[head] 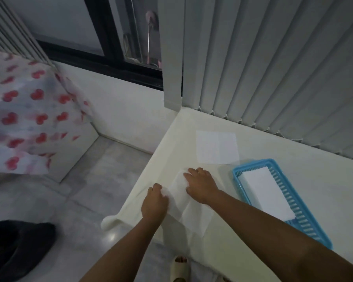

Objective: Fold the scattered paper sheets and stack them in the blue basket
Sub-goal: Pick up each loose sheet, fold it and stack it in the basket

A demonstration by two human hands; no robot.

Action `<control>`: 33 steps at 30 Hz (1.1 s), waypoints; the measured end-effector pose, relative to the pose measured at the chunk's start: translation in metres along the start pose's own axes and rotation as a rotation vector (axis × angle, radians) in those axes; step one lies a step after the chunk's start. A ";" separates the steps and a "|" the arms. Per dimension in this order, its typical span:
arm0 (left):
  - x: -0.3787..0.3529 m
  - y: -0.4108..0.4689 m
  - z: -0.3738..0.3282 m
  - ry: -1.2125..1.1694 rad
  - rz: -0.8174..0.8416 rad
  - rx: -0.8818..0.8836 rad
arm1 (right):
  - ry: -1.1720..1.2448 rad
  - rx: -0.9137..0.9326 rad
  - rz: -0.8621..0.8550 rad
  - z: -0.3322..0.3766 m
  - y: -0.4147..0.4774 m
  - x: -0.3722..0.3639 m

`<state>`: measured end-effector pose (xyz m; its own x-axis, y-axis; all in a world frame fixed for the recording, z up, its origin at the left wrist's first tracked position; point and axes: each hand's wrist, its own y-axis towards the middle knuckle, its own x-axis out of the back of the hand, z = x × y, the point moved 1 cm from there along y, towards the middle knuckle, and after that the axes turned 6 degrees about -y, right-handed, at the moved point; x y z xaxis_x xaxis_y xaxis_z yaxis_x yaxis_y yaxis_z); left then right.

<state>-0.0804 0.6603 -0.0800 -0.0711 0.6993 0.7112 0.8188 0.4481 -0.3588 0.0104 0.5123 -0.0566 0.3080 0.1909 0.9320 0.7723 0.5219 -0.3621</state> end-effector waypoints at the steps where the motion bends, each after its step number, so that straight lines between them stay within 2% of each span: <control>1: -0.001 0.002 0.002 0.008 0.013 -0.015 | 0.001 0.013 0.003 0.002 0.004 0.000; 7: 0.003 0.007 0.000 0.203 0.037 -0.158 | 0.025 0.089 -0.007 0.009 0.018 -0.002; 11: 0.008 0.009 0.002 0.304 -0.016 -0.304 | 0.028 0.149 -0.066 0.009 0.028 0.005; 16: 0.021 0.011 -0.003 0.117 0.013 -0.284 | 0.024 0.140 -0.172 -0.001 0.030 0.025; 20: 0.024 0.003 -0.011 0.027 0.050 -0.357 | 0.096 0.067 -0.207 -0.019 0.014 0.027; 25: 0.018 -0.009 -0.018 -0.012 0.035 -0.519 | 0.093 0.005 -0.235 -0.034 -0.021 0.016; 30: 0.001 -0.027 -0.010 0.064 0.169 -0.702 | 0.045 -0.016 -0.202 -0.038 -0.053 0.001; 33: -0.007 -0.038 -0.005 0.100 0.239 -0.726 | 0.028 -0.022 -0.143 -0.039 -0.064 -0.011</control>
<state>-0.1077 0.6354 -0.0683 0.1779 0.6621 0.7280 0.9764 -0.2108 -0.0469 -0.0208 0.4439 -0.0442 0.2094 0.0925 0.9734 0.8212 0.5238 -0.2264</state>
